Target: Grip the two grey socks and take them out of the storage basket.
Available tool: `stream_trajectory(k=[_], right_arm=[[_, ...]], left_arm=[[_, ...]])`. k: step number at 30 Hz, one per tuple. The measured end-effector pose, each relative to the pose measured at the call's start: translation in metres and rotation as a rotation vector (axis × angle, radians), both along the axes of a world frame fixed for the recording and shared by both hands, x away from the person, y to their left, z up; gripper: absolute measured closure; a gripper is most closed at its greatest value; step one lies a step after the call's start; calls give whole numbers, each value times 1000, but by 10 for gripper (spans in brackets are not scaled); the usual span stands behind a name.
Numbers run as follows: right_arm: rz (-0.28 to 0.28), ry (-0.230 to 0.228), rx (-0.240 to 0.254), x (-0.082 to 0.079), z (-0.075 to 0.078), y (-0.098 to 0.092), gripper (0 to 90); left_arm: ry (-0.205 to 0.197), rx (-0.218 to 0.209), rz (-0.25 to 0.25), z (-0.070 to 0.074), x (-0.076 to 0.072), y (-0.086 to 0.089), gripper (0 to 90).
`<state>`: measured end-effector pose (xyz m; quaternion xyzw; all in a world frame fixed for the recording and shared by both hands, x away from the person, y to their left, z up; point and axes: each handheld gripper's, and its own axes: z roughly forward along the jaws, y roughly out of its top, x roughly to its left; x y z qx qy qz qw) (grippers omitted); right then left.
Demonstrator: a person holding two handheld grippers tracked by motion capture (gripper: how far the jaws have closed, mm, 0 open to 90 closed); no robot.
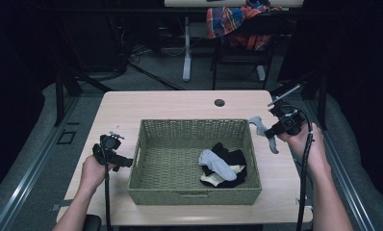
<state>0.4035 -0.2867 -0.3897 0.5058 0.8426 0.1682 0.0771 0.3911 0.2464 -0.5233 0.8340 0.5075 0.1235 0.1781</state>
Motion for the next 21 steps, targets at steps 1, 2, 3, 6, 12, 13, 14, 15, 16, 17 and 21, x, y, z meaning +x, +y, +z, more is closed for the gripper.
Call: stream_trajectory(k=[1,2,3,6,12,13,14,15,16,17,21], right_arm=[[-9,0,-5,1,-1,-3,848],[-18,3,-3,1,-2,-6,848],[-23,8,-3,2,-4,-8,847],[-53,12,-4,4,-9,-16,847],[-95,32,-13,11,-23,-26,847],[-98,40,-14,12,-25,-27,848],[-102,40,-11,13,-28,-28,847],[-103,44,-16,14,-30,-29,848],[-106,47,-18,15,-32,-30,847],[-107,51,-18,15,-34,-30,847],[-108,66,-21,18,-41,-31,847]], left_arm=[[0,0,0,0,0,0,16],[0,0,0,0,0,0,16],[0,0,0,0,0,0,16],[0,-1,-3,0,0,0,16],[-1,-1,-3,0,0,0,16],[0,-1,-2,0,0,0,16],[0,-1,-2,0,0,0,16],[0,0,-3,0,0,0,16],[0,0,-3,0,0,0,16],[0,-1,-2,0,0,0,16],[0,0,-3,0,0,0,17]])
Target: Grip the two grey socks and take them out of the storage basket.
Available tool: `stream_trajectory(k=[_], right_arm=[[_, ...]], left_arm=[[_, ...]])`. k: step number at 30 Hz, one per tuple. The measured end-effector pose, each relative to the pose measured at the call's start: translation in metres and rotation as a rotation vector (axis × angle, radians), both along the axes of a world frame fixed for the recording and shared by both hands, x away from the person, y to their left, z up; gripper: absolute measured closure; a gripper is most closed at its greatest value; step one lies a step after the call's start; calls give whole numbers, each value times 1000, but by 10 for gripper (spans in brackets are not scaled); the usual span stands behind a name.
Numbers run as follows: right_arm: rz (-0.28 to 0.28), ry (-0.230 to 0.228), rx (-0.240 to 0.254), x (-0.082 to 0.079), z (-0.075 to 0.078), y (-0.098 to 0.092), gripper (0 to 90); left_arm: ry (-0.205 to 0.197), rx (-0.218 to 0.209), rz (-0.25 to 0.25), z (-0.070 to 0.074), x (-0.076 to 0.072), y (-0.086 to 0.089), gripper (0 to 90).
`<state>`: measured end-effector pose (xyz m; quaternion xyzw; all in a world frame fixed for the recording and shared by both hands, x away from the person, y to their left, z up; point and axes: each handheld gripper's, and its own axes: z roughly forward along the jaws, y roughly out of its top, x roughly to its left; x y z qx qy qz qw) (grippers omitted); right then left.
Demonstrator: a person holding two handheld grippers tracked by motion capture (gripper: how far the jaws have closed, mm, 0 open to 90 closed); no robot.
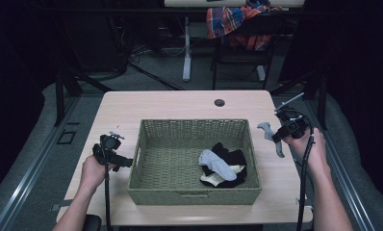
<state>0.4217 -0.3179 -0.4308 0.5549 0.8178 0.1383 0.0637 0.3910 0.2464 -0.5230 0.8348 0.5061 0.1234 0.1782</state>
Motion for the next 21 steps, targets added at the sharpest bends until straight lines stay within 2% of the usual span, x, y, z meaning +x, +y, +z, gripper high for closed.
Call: stream_trajectory(k=[10,13,14,21], right_arm=[[6,27,-15,4,-13,3,846],[-10,22,-7,4,-19,4,846],[12,44,-20,6,-18,3,846],[0,48,-21,7,-25,4,846]], left_arm=[[0,1,0,0,0,0,16],[-1,2,0,0,0,0,17],[-1,2,0,0,0,0,17],[0,3,0,0,0,0,17]])
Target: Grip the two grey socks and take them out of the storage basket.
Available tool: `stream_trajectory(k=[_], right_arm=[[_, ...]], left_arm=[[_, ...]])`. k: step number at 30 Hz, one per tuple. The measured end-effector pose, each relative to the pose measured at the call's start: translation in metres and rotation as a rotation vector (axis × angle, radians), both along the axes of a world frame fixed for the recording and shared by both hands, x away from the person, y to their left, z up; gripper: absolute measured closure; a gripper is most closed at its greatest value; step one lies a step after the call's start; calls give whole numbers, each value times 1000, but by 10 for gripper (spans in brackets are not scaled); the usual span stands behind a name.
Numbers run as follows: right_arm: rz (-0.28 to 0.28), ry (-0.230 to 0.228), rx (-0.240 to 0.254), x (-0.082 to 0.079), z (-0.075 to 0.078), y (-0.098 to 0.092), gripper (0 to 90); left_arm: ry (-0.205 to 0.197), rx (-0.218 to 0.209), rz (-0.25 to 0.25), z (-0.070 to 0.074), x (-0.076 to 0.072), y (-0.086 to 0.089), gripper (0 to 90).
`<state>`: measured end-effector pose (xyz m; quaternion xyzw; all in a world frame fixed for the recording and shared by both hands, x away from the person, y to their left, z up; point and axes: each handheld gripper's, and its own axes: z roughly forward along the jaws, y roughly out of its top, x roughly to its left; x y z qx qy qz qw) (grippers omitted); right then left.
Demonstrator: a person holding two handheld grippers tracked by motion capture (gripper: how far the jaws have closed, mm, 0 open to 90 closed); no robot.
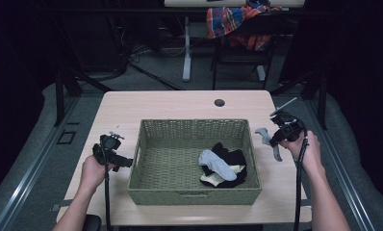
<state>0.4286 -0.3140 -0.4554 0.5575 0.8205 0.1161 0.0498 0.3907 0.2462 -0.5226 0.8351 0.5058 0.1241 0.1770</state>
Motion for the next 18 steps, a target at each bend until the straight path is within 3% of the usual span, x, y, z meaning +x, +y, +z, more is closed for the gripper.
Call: stream_trajectory(k=[2,13,16,18], right_arm=[[17,16,-5,1,0,-1,846],[-7,17,11,3,-12,-1,847],[2,48,-5,5,-16,-4,847],[-20,33,3,5,-20,-6,847]], left_arm=[[0,0,0,0,0,0,17],[1,0,-1,0,0,0,17],[1,0,-1,0,0,0,17],[1,0,-2,0,0,0,17]])
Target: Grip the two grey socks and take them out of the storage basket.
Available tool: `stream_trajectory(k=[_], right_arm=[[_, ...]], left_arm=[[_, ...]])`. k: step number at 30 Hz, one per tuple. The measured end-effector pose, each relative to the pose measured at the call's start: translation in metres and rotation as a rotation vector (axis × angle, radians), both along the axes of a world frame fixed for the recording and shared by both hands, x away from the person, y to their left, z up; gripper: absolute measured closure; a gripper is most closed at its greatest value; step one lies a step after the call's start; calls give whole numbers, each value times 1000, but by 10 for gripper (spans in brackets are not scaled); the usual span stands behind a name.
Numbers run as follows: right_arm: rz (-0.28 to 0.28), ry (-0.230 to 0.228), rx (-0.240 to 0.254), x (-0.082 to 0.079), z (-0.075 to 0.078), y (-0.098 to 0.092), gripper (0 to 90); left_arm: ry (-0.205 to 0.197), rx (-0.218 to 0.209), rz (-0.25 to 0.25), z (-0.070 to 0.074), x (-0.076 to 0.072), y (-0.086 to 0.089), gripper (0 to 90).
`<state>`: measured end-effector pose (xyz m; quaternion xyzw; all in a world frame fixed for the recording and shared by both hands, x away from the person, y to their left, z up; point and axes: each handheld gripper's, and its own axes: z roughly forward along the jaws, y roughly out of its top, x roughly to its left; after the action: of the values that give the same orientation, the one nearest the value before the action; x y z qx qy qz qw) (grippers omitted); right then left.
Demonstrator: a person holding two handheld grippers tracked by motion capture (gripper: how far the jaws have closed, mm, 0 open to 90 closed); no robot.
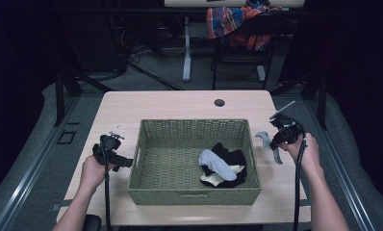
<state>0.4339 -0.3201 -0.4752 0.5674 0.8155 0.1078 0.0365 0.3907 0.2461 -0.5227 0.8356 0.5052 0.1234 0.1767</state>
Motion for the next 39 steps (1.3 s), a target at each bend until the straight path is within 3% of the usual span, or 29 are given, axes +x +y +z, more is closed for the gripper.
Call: stream_trajectory(k=[3,4,5,16,20,21,24,25,26,27,32,36,39], right_arm=[[-13,7,2,1,-4,-3,847],[1,31,-7,2,-4,-5,847],[-12,18,-1,2,-7,-5,846],[-31,57,0,6,-29,-10,842],[-11,86,-10,9,-35,-8,834],[-19,72,-6,9,-37,-6,829],[-15,83,-9,10,-41,-5,792],[4,107,-32,11,-40,-5,773],[-9,95,-21,11,-42,-4,751],[2,102,-27,11,-40,-4,723],[-8,52,-4,9,-30,-2,570],[3,15,-1,6,-11,-2,451],[-12,-42,42,1,6,-1,378]], left_arm=[[2,1,-1,0,0,0,17],[3,1,-2,0,0,0,17],[3,1,-2,0,0,0,17],[1,3,-1,0,0,-1,18],[2,3,-2,-1,0,-1,18],[3,2,-3,-1,0,-1,18],[4,3,-4,-1,0,-1,18],[4,3,-3,-1,0,-1,18],[4,2,-3,-1,0,-1,18],[4,3,-3,-1,0,-1,18],[4,2,-4,-1,0,-1,18],[3,2,-4,-1,0,-1,18],[3,2,-4,-1,0,-1,18]])
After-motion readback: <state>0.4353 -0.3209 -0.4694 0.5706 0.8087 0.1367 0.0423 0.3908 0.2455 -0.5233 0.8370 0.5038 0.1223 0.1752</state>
